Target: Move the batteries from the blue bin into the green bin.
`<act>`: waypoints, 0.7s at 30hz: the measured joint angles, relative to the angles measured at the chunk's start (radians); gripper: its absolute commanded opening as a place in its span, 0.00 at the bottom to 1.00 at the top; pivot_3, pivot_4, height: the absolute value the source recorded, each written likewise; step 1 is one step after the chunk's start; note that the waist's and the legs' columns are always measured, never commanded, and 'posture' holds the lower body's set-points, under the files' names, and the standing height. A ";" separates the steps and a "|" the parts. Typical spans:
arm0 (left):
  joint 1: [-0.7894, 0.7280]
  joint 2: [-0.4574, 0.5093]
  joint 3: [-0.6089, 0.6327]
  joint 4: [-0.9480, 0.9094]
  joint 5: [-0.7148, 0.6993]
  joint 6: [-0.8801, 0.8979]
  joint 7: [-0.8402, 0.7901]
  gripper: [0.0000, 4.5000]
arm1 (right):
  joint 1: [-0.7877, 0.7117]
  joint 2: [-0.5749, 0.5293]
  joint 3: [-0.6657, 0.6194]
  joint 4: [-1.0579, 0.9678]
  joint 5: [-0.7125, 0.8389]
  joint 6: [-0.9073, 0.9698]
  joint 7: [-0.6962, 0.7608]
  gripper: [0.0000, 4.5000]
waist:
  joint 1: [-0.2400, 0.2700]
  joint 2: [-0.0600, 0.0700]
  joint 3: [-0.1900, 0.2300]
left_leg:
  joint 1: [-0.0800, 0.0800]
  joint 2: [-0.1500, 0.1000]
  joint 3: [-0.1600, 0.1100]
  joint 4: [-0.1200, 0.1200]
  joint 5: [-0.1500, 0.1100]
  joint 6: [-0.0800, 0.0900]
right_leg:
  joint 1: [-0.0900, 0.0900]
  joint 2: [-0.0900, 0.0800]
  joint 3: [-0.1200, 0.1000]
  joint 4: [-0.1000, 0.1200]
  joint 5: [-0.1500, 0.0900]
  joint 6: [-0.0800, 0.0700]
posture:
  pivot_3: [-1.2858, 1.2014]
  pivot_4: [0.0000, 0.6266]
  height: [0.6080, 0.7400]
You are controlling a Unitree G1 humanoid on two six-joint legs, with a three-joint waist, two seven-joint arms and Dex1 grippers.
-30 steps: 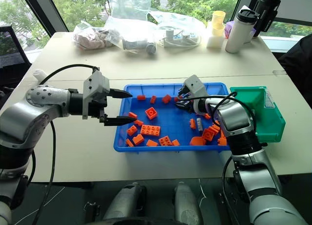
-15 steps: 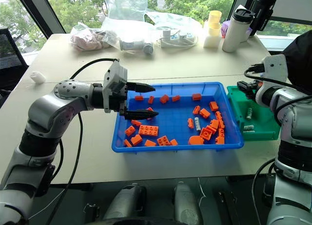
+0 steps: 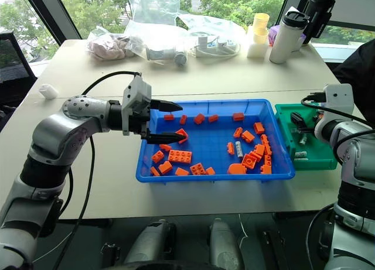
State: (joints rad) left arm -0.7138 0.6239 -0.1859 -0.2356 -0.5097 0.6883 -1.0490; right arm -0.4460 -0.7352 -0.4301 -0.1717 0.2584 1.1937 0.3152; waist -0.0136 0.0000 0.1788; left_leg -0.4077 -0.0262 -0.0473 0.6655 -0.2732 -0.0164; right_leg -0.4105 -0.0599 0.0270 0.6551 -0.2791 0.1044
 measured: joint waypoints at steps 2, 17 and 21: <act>0.001 0.008 0.001 0.000 0.001 0.000 -0.004 1.00 | -0.027 -0.019 0.006 -0.003 0.001 -0.002 0.004 0.99 | -0.001 0.000 0.000 | 0.000 0.000 0.000 0.000 0.000 0.000 | 0.000 0.000 0.000 0.000 0.000 0.000 | 0.52 0.24 1.00; 0.040 0.053 0.007 -0.036 0.000 0.003 -0.015 1.00 | 0.057 -0.215 0.206 -0.276 0.314 0.076 0.394 0.99 | 0.003 0.000 0.001 | -0.001 -0.001 -0.003 0.001 0.000 0.000 | 0.002 -0.001 -0.002 -0.003 0.000 0.000 | 0.52 0.24 1.00; 0.061 0.056 0.005 -0.044 0.023 -0.001 -0.004 1.00 | 0.092 -0.238 0.247 -0.277 0.345 0.065 0.450 0.99 | -0.003 0.000 0.001 | 0.000 0.000 -0.003 0.001 0.000 0.000 | 0.002 0.000 -0.002 -0.002 0.000 0.000 | 0.52 0.24 1.00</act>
State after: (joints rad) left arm -0.6526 0.6796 -0.1812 -0.2799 -0.4865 0.6877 -1.0528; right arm -0.3542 -0.9732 -0.1835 -0.4491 0.6033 1.2585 0.7653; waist -0.0163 0.0002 0.1793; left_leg -0.4079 -0.0264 -0.0498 0.6662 -0.2734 -0.0162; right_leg -0.4086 -0.0604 0.0252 0.6527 -0.2791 0.1045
